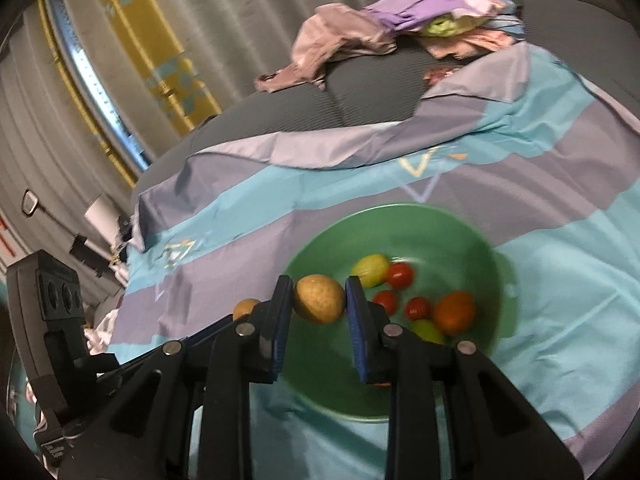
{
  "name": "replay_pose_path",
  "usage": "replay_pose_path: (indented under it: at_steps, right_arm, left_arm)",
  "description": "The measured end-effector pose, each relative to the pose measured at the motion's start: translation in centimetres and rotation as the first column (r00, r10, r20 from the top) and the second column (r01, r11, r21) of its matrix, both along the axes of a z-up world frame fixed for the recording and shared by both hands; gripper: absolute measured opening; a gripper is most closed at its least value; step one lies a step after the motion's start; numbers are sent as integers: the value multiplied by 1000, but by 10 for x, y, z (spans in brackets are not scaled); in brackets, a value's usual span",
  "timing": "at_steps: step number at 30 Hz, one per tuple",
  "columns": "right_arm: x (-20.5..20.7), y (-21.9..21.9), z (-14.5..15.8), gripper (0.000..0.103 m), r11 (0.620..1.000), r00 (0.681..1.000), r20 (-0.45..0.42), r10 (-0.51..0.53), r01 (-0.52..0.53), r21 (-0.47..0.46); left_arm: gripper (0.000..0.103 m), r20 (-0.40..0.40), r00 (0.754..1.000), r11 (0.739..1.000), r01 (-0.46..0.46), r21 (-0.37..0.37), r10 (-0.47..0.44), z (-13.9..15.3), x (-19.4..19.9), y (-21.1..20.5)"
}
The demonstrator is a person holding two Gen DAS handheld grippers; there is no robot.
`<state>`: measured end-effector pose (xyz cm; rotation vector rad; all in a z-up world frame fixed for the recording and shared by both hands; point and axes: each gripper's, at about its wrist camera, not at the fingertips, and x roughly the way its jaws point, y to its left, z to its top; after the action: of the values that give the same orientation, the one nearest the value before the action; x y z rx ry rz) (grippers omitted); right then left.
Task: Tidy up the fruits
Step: 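Carry both small yellow fruits over the green bowl, then open both grippers to drop the yellow fruits into the bowl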
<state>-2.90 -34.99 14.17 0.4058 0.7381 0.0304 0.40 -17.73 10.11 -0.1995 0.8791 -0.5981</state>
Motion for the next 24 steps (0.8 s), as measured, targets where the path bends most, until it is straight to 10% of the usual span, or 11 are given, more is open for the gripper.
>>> replay_pose_path:
  at_steps: [24]
  right_arm:
    - [9, -37, -34, 29, 997, 989, -122, -79, 80, 6]
  left_arm:
    - [24, -60, 996, 996, 70, 57, -66, -29, 6, -51]
